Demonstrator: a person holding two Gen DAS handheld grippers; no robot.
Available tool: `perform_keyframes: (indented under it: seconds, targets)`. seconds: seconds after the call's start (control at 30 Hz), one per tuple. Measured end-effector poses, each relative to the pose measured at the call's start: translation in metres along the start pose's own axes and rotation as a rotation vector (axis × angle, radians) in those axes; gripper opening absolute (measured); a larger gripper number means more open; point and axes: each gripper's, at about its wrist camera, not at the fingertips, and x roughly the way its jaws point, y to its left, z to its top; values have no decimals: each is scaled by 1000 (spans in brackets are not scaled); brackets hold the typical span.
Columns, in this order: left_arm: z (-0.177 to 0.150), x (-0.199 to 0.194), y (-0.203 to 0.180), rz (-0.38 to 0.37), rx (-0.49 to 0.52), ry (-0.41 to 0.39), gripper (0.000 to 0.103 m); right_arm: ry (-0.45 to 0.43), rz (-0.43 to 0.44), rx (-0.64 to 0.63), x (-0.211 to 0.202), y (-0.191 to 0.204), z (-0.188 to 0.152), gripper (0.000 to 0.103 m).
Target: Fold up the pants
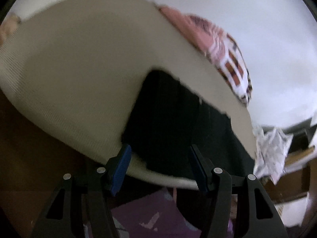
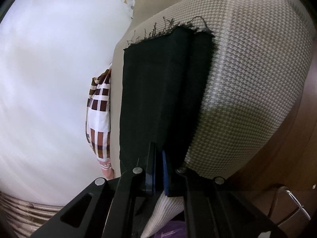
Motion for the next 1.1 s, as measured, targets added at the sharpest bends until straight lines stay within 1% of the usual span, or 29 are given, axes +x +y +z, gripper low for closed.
perform_keyframes:
  seconds: [0.07, 0.13, 0.27, 0.33, 0.37, 0.4, 0.47, 0.53, 0.57, 0.6, 0.67, 0.77, 0.8, 0.83, 0.87, 0.9, 0.93, 0.97, 1.0, 1.07, 1.1]
  targets:
    - [-3, 10, -1, -18, 4, 22, 60, 2, -14, -11, 1, 3, -1, 7]
    - [-6, 20, -3, -62, -3, 44, 60, 6, -26, -23, 2, 6, -2, 7]
    - [-5, 35, -4, -56, 5, 90, 60, 9, -40, -29, 5, 10, -2, 8]
    - [-6, 37, -8, -44, 33, 84, 60, 9, -49, -42, 6, 12, -3, 8]
    - [-6, 37, -12, -28, 59, 80, 59, 9, -50, -44, 6, 13, -3, 8]
    - [-7, 35, -16, -1, 98, 75, 43, 9, -50, -46, 7, 13, -3, 8]
    - [-6, 31, -23, 54, 141, 56, 30, 8, -49, -51, 7, 13, -2, 7]
    - [3, 24, -23, 76, 126, 26, 19, 0, -59, -70, 7, 15, -3, 7]
    - [10, 17, -24, 79, 114, -3, 16, -4, -67, -82, 7, 17, -4, 7]
    - [16, 11, -27, 84, 121, -25, 16, -9, -77, -96, 6, 19, -4, 7]
    - [28, 0, -39, 119, 167, -73, 15, -12, -86, -106, 6, 22, -4, 7]
    - [43, -8, -40, 144, 172, -93, 15, 0, -70, -73, 6, 19, -4, 7]
    - [46, -9, -38, 174, 183, -105, 14, 3, -67, -66, 6, 18, -4, 7]
    - [48, -9, -38, 211, 192, -120, 10, 9, -69, -69, 6, 18, -5, 7]
    - [52, -12, -32, 235, 194, -134, 10, 15, -70, -74, 6, 18, -5, 7]
    - [57, -13, -24, 220, 173, -129, 10, 16, -65, -72, 5, 17, -5, 7]
    - [61, -14, -15, 186, 142, -124, 10, 20, -59, -72, 6, 16, -5, 7]
    - [60, -15, -11, 188, 131, -128, 10, 23, -57, -77, 6, 16, -4, 6]
    - [60, -14, -10, 184, 141, -122, 10, 27, -54, -81, 6, 15, -4, 6]
    - [55, -13, -11, 117, 158, -105, 10, 33, -53, -85, 7, 15, -3, 7]
    - [51, -13, -13, 117, 169, -90, 11, 38, -51, -89, 8, 16, -2, 7]
